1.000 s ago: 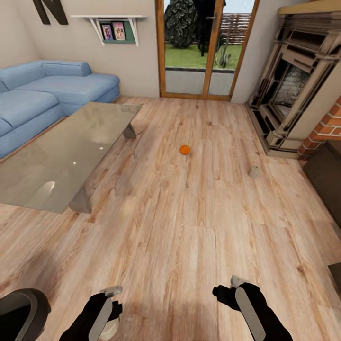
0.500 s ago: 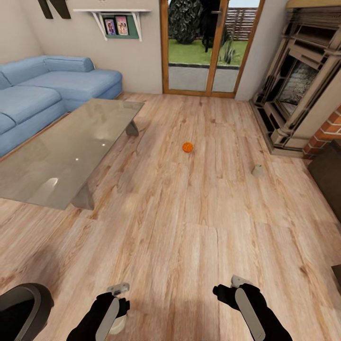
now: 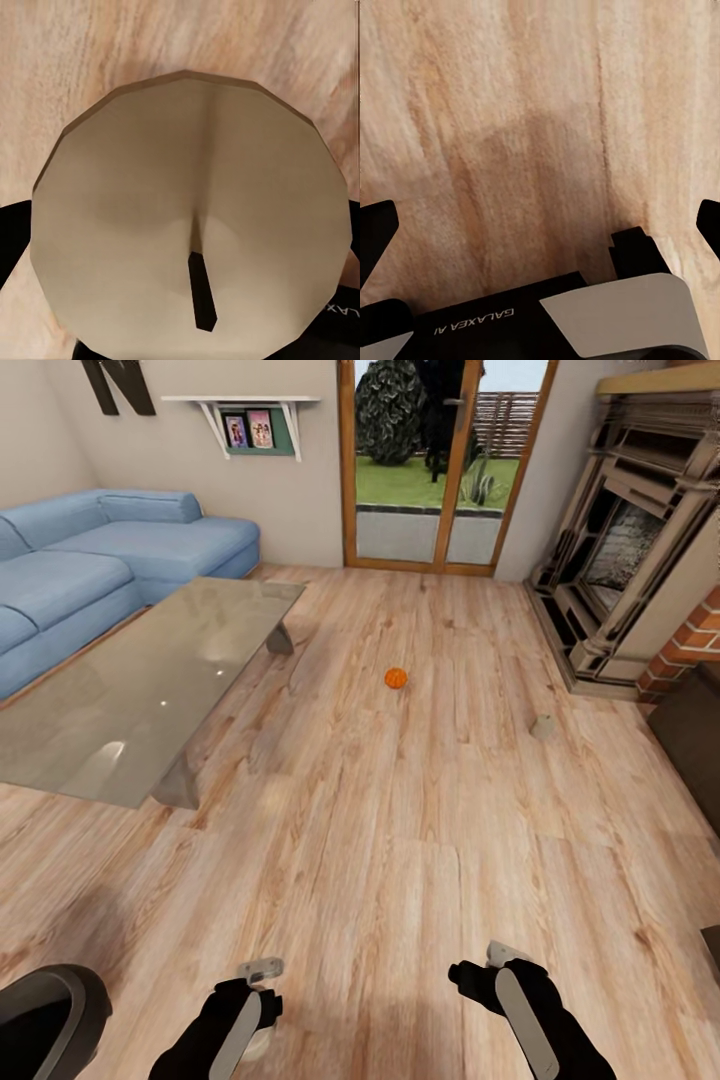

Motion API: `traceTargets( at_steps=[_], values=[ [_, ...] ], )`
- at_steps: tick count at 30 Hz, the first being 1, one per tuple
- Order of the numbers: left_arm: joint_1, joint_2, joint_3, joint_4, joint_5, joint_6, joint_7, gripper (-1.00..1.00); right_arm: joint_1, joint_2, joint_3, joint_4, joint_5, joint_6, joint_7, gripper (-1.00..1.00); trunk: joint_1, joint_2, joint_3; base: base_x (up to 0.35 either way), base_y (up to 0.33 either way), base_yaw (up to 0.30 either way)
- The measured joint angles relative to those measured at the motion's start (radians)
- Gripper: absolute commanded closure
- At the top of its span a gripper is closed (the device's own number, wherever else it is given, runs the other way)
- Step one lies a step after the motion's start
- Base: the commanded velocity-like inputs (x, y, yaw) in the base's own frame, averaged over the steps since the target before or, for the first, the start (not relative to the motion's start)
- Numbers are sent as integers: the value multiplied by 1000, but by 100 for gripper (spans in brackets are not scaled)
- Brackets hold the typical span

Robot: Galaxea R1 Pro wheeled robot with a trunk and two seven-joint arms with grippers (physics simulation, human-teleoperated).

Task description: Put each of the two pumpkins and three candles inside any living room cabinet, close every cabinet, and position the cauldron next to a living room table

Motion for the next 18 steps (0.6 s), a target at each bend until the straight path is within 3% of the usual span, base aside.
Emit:
traceTargets(
  at_steps=[6, 13, 18],
  values=[
    [0, 1, -6, 0, -2, -4, 0, 100, 0, 1, 0, 0, 0, 0, 0, -100, 0, 0, 10, 0, 0, 0],
    [0, -1, -9, 1, -2, -60, 0, 100, 0, 3, 0, 0, 0, -1, 0, -100, 0, 0, 21, 0, 0, 0],
    [0, -1, -51, 1, -1, -64, 1, 100, 0, 2, 0, 0, 0, -1, 0, -100, 0, 0, 29, 0, 0, 55]
  ],
)
